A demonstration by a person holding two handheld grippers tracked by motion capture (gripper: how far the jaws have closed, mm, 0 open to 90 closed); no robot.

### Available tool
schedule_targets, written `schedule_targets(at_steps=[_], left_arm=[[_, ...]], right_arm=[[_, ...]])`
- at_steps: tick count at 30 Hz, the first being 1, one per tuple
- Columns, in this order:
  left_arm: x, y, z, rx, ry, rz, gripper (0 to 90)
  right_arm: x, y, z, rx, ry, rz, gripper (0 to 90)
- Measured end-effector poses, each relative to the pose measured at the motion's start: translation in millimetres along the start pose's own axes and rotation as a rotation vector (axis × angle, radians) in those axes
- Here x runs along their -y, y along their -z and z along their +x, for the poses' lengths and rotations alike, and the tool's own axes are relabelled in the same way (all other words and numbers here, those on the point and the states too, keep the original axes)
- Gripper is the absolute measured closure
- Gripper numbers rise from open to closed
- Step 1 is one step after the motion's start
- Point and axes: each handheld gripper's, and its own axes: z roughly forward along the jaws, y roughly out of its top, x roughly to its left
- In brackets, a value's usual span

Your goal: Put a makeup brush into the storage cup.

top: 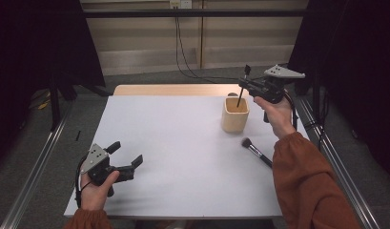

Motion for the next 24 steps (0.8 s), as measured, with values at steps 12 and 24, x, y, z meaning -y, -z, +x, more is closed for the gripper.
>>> schedule_targets(at_steps=[12,24], left_arm=[[0.1,-0.1,0.8,-0.003,-0.001,0.006,3.5],[-0.6,1.6,0.7,-0.013,-0.010,0.006,3.5]], right_arm=[[7.7,-6.4,-1.8,0.008,0.001,0.023,85.7],[26.9,-12.1,-3.5,0.007,-0.019,0.046,85.7]])
